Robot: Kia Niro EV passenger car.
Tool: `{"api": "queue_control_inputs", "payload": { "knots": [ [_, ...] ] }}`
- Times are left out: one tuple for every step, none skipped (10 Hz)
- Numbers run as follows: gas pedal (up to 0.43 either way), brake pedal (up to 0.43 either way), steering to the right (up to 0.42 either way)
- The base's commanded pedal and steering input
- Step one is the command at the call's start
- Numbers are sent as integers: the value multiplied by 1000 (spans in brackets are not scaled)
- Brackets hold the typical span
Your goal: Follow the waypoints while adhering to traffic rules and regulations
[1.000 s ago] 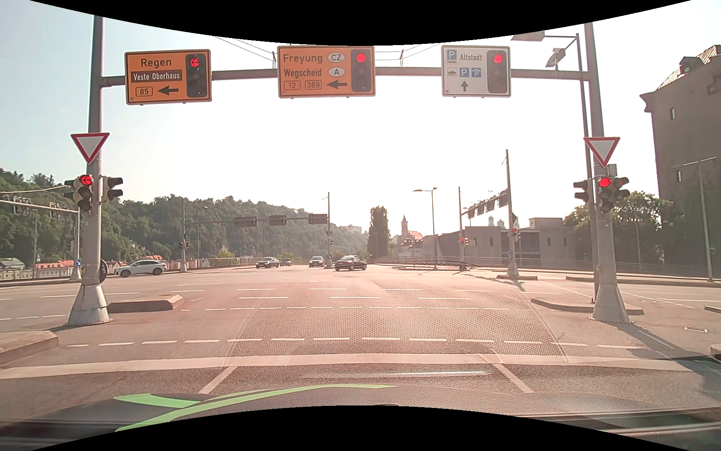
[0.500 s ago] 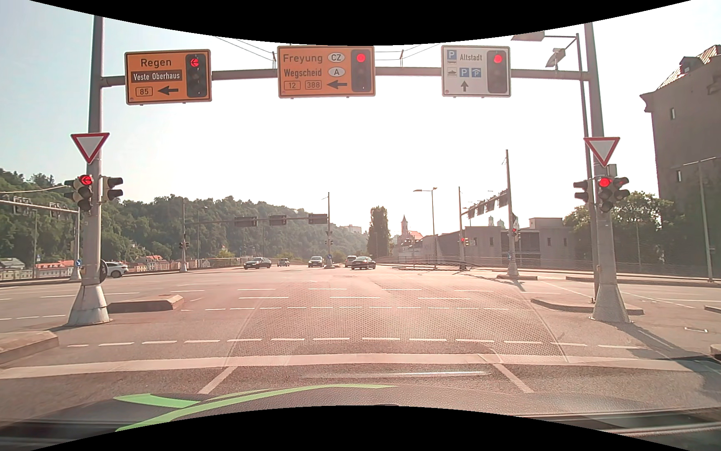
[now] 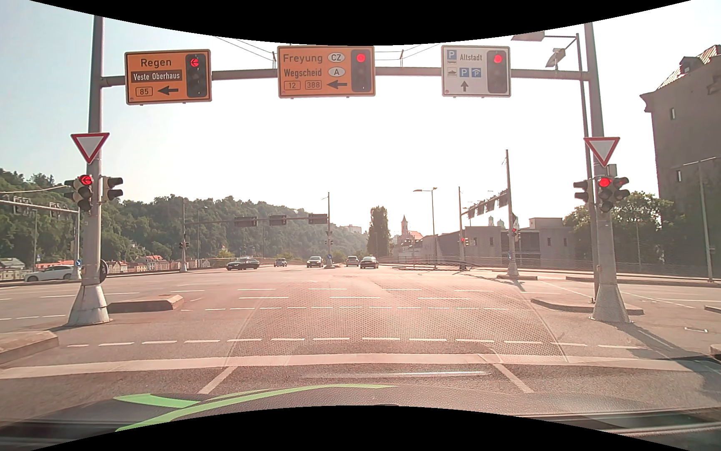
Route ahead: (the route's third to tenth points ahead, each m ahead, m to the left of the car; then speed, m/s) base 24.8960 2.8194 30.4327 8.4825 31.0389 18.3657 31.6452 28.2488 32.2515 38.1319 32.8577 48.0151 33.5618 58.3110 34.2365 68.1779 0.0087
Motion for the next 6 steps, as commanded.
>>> {"api": "queue_control_inputs", "payload": {
  "knots": [
    [0, 274, -2],
    [0, 280, -2],
    [0, 280, -2],
    [0, 287, -2],
    [0, 287, -2],
    [0, 293, -2]
  ]
}}
